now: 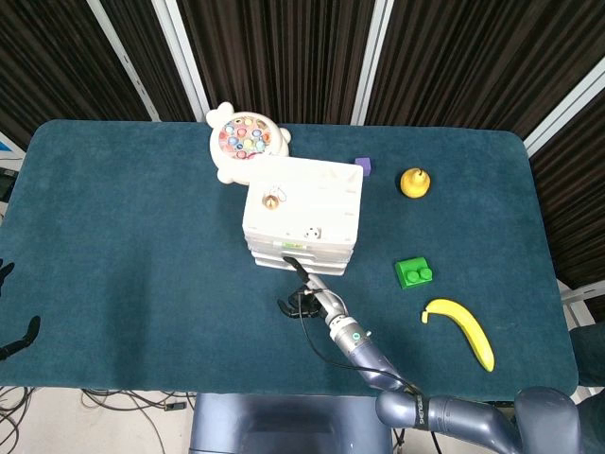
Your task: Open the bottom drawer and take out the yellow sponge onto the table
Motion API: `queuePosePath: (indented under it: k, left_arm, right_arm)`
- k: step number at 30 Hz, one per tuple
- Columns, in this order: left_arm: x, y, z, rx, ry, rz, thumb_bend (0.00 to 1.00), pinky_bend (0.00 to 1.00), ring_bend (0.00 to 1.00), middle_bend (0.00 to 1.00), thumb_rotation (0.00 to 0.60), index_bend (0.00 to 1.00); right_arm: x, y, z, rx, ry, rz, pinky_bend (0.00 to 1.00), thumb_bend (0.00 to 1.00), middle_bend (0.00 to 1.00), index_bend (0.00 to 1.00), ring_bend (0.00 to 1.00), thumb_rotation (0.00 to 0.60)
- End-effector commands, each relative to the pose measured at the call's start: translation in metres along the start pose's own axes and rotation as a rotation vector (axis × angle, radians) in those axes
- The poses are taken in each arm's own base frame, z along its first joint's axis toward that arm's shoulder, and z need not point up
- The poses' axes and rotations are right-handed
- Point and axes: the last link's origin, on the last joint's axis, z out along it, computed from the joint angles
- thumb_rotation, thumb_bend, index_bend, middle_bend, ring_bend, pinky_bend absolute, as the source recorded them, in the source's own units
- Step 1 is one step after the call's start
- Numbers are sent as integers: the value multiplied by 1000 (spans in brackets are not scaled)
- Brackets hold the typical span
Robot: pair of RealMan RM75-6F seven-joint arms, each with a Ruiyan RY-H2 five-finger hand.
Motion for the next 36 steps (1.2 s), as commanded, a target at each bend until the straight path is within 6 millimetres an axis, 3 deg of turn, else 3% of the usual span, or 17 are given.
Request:
queuePosePath:
  k: [1,36]
  left_arm:
    - [0,0,0,0,-2,1,357,0,0,0,600,34]
    - [-1,-1,0,10,-10,7,357,0,0,0,600,34]
  right_arm:
    - [0,-1,1,2,-3,2,1000,472,999,0,1000,600]
    - [-11,1,-10,20,-106,29,1000,477,1000,0,1000,600]
